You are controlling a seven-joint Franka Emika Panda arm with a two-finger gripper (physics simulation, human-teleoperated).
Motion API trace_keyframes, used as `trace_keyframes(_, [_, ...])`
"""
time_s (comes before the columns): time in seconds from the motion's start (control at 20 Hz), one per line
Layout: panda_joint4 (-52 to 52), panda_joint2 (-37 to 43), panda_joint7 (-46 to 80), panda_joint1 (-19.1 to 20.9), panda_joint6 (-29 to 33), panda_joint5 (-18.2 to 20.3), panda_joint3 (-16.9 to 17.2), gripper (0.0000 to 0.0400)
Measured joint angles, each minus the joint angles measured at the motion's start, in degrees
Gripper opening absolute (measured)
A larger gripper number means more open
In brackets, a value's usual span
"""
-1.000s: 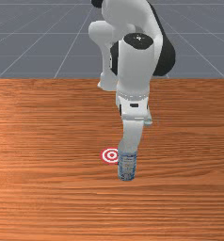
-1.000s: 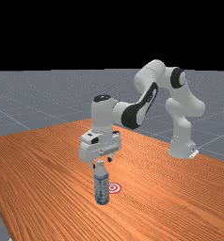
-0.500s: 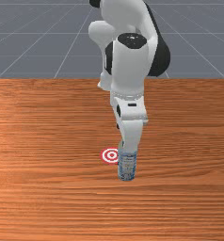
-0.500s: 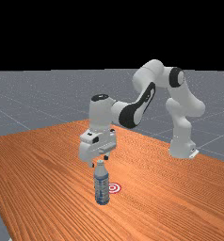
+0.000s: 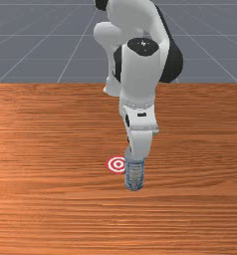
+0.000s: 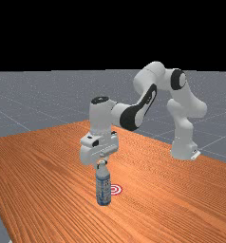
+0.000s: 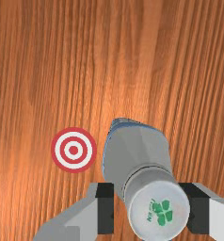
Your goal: Pick up the bottle and put it on the marker
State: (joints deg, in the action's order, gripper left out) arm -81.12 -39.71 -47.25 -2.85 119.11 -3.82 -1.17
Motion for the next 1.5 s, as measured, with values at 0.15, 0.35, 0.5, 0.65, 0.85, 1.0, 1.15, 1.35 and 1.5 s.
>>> trace_keyframes(0.15, [-0.17,0.14,0.07,-0.01,0.41,-0.03,0.0,0.0183])
trace_keyframes(0.35, [-0.96,0.65,13.23,-0.18,1.1,2.71,3.01,0.0181])
trace_keyframes(0.5, [-0.9,0.73,6.1,3.36,1.29,2.45,3.07,0.0174])
trace_keyframes(0.65, [1.75,-0.37,-1.63,4.88,-3.47,1.3,2.06,0.0175])
trace_keyframes(0.85, [-9.42,6.41,-1.5,4.92,-0.31,1.08,2.15,0.0174])
trace_keyframes(1.0, [-16.12,9.92,-2.1,5.35,6.0,1.64,1.84,0.0175])
trace_keyframes(1.15, [-16.27,9.99,-3.85,5.3,6.6,0.64,1.67,0.0178])
trace_keyframes(1.35, [-16.68,10.25,-6.06,4.41,6.74,-0.24,0.51,0.0178])
trace_keyframes(1.5, [-16.42,10.16,-1.03,3.08,6.21,0.27,0.97,0.0177])
